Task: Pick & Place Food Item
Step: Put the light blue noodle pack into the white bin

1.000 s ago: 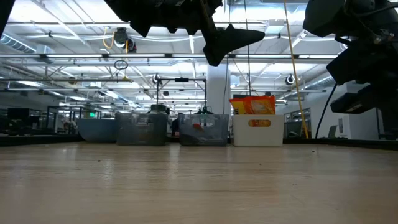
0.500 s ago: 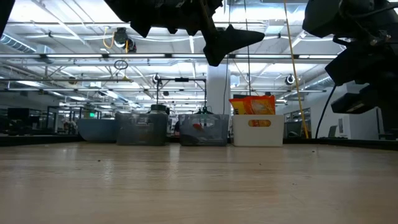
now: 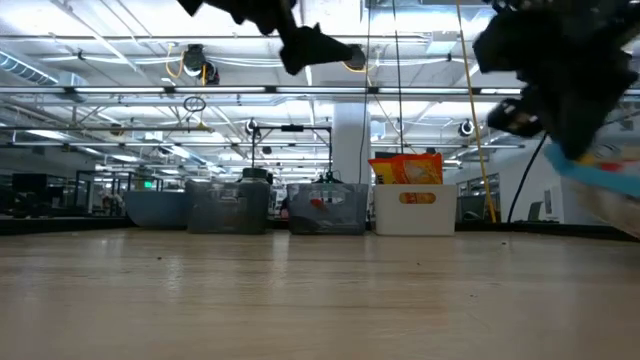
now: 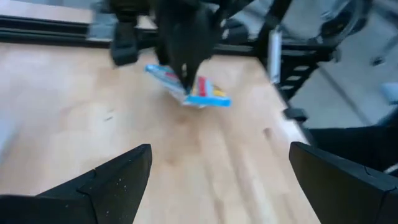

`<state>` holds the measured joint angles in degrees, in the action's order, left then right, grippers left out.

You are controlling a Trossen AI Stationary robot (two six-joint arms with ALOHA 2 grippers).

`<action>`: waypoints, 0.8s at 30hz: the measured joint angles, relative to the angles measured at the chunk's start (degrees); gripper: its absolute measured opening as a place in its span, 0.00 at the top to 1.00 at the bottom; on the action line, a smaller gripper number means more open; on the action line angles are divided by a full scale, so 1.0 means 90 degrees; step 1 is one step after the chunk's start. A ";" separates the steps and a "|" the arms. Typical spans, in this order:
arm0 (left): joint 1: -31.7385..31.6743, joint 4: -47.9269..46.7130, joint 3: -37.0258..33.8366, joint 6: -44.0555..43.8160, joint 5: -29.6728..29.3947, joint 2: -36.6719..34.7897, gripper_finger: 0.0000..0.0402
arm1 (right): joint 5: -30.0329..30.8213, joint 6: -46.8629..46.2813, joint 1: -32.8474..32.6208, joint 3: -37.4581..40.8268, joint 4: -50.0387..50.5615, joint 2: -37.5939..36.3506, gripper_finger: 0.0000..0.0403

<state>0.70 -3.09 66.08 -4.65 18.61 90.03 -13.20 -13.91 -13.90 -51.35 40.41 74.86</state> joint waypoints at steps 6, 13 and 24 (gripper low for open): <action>-0.0123 -0.0983 0.0002 0.0303 -0.0670 -0.0693 0.03 | 0.0320 0.0100 0.0352 -0.0268 -0.0336 -0.0406 1.00; -0.0239 -0.1719 0.0010 0.0569 -0.1393 -0.1201 0.03 | 0.0812 0.0403 0.0684 -0.0449 -0.1451 -0.0592 1.00; -0.0370 -0.2011 0.0010 0.0504 -0.1583 -0.1351 0.03 | 0.2362 0.1034 0.1021 -0.0459 -0.3191 -0.0580 1.00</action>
<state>-2.63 -21.18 66.17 -0.12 4.36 77.87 8.06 -4.60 -4.71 -55.48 11.69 69.65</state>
